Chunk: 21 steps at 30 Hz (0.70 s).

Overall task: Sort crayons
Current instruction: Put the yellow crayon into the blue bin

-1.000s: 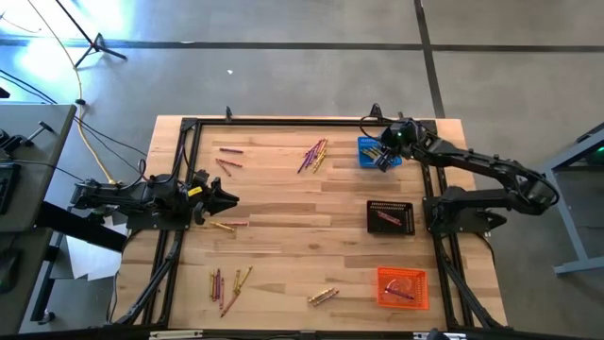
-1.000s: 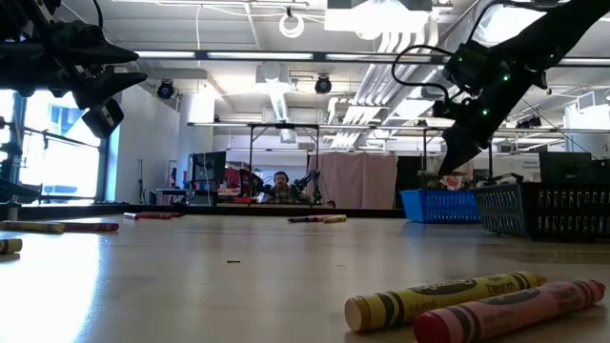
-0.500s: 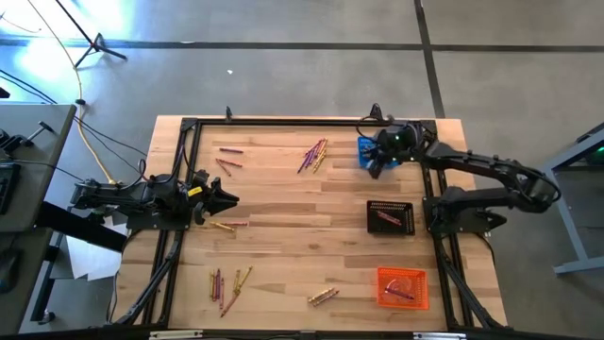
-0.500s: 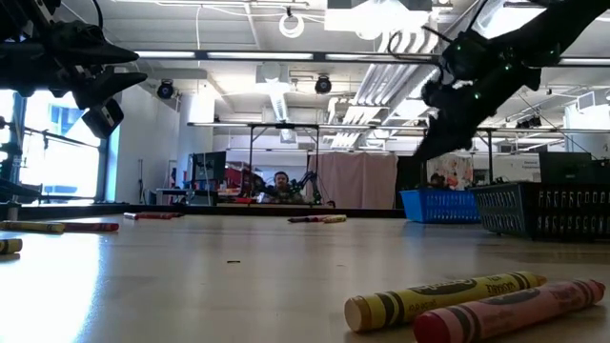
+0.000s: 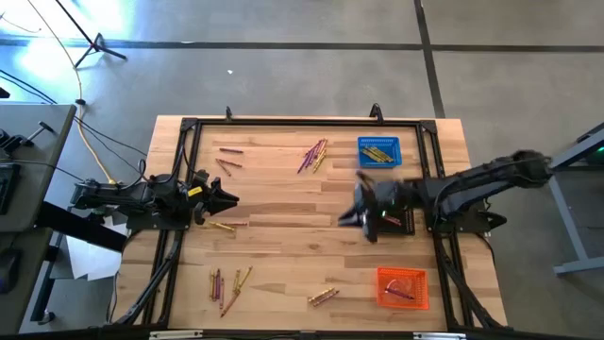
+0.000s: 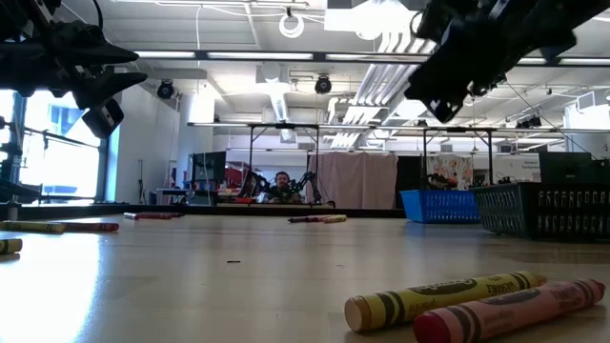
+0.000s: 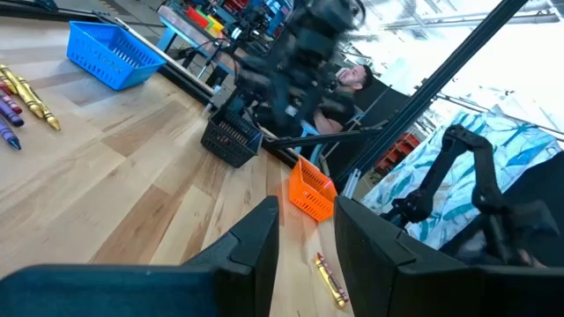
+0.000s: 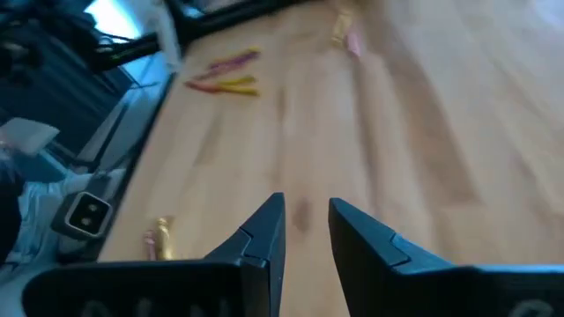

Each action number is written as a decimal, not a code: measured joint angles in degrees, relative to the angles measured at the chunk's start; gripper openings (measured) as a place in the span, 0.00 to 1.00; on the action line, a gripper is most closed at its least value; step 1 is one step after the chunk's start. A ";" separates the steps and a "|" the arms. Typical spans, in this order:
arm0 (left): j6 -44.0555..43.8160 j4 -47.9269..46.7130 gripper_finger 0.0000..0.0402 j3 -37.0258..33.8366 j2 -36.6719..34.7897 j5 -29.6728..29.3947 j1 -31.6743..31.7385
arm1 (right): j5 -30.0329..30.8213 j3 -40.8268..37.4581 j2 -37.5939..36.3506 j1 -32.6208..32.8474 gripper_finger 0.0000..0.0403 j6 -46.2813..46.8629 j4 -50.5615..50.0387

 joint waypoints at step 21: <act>0.00 0.00 0.25 0.00 -0.01 0.00 -0.02 | -5.09 44.55 48.77 18.62 0.18 -6.48 -27.90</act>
